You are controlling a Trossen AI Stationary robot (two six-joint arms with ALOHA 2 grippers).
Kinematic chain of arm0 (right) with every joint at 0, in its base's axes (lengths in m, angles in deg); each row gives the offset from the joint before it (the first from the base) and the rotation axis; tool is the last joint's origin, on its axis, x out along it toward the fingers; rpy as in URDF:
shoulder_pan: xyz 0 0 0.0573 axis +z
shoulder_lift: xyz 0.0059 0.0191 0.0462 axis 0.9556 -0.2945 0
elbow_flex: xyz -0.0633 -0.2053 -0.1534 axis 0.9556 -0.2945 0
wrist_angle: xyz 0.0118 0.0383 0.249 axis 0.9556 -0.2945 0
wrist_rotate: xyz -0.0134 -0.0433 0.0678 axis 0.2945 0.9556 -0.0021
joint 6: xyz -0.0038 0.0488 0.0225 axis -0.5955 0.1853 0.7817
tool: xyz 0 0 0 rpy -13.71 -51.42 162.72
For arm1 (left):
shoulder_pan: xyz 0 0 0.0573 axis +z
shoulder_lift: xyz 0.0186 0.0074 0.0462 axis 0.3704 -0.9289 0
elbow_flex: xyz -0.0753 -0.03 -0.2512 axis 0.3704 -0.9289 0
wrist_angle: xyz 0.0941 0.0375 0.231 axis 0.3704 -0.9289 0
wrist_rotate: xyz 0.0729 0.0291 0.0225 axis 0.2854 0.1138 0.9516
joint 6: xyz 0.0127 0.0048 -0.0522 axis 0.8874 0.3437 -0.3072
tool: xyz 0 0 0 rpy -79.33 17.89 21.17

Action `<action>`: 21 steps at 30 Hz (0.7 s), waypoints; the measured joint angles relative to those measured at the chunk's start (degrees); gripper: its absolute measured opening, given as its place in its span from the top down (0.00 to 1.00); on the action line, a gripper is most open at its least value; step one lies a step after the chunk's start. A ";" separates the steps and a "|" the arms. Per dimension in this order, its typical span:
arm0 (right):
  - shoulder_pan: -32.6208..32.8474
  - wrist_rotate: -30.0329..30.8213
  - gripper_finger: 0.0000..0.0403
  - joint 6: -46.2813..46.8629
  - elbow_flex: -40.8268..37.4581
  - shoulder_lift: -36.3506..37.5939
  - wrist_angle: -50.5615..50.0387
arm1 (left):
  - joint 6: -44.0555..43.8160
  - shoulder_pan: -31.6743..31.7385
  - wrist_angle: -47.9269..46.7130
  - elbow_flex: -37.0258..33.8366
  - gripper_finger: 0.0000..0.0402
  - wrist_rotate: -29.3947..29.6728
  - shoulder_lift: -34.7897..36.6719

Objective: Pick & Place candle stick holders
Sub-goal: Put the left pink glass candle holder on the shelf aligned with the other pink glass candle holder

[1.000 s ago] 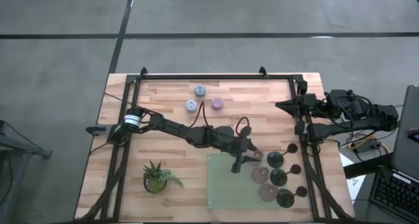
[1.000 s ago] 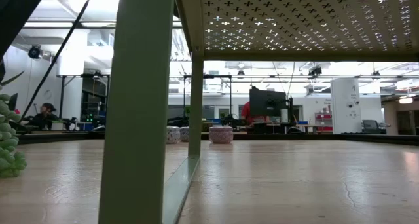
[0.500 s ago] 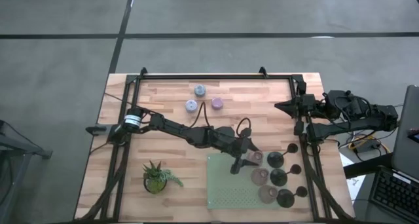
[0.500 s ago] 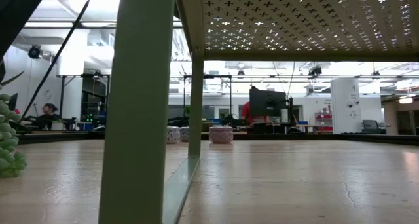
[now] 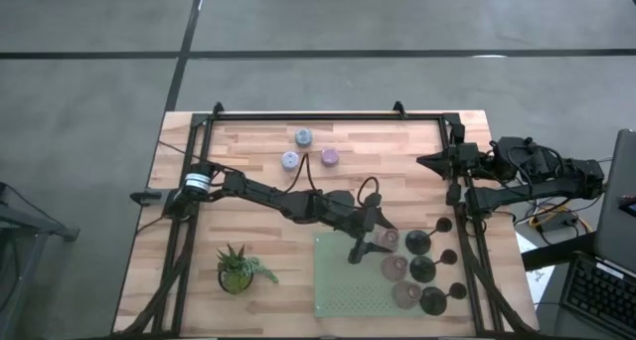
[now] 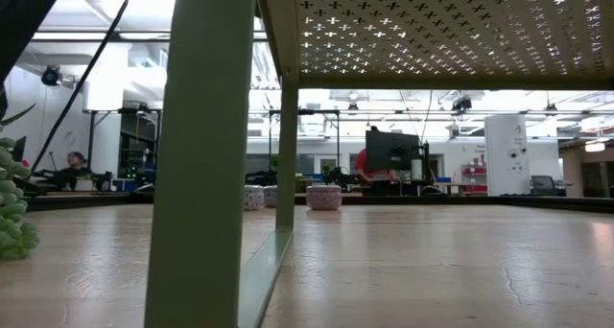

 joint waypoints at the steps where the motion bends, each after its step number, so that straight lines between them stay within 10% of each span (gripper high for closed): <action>1: 0.01 0.00 0.98 0.02 0.00 0.00 0.00 | 0.01 0.00 -0.11 0.00 0.32 0.00 0.13; 21: -0.01 0.00 0.98 0.09 -0.01 0.00 -0.04 | 2.75 0.66 -11.52 -0.04 0.32 -0.20 4.46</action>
